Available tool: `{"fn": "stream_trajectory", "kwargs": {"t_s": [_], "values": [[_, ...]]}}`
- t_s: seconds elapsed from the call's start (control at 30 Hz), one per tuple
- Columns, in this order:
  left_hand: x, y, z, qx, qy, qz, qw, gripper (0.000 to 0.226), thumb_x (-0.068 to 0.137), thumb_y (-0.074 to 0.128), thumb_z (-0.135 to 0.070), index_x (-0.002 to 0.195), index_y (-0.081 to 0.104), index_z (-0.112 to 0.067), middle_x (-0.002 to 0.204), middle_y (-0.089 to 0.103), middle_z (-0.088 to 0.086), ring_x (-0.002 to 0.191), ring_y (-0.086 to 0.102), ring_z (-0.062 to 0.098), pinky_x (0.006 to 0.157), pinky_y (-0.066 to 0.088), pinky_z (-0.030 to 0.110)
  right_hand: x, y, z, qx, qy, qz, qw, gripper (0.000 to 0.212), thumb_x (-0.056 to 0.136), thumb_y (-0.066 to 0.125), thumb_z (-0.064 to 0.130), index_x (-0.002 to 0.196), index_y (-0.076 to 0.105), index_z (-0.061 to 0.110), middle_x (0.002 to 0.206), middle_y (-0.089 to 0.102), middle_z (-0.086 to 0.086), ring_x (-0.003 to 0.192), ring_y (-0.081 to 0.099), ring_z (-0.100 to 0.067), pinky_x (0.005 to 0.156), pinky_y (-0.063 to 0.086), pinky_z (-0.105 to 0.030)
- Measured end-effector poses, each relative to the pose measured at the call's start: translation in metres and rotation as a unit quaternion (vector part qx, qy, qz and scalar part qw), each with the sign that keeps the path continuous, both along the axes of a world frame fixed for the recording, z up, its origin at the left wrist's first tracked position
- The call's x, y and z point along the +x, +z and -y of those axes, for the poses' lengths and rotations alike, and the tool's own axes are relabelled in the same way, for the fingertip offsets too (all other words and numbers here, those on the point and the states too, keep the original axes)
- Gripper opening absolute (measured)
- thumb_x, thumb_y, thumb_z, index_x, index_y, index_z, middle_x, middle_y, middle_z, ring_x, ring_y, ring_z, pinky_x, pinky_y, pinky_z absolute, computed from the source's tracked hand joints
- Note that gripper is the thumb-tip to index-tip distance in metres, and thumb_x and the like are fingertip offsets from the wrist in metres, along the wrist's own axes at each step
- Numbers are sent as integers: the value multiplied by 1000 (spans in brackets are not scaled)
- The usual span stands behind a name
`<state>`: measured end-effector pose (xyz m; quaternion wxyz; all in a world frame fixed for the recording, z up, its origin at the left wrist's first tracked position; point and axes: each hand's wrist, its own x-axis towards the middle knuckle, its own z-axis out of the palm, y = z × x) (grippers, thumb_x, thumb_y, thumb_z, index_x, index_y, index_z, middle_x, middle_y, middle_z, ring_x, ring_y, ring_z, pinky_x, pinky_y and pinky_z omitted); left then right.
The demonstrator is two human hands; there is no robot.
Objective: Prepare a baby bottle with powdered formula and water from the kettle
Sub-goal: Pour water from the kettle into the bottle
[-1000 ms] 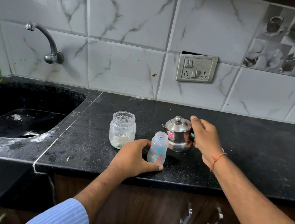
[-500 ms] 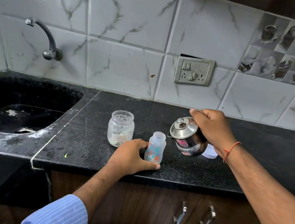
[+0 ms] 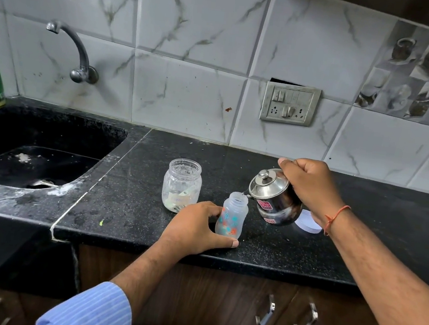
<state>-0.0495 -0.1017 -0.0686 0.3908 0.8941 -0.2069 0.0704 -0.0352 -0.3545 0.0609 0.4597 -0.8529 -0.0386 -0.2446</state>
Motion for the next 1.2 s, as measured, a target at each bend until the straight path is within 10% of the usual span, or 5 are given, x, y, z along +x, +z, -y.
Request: {"fn": "stream_trajectory", "kwargs": {"t_s": [0.47, 1.07, 1.2], "values": [[2, -3, 0, -3, -1, -1, 1000, 65, 64, 91, -77, 120, 80, -45, 115, 72, -24, 108, 68, -6, 101, 59, 32, 4, 1, -1, -43, 13, -22, 999, 75, 78, 65, 68, 75, 63, -7, 84, 67, -34, 66, 53, -21, 69, 44, -38], [3, -2, 0, 9, -3, 14, 1000, 58, 68, 90, -76, 115, 80, -44, 109, 71, -22, 102, 66, -6, 89, 55, 24, 0, 14, -5, -119, 6, -26, 993, 47, 89, 66, 47, 51, 56, 23, 58, 50, -2, 80, 74, -40, 67, 39, -35], [4, -3, -1, 12, -3, 17, 1000, 59, 68, 90, -76, 117, 80, -44, 106, 70, -23, 99, 64, -9, 82, 49, 20, -2, 17, -7, -138, 4, -30, 990, 49, 93, 66, 42, 49, 55, 23, 52, 45, 5, 62, 53, -32, 65, 38, -35]]}}
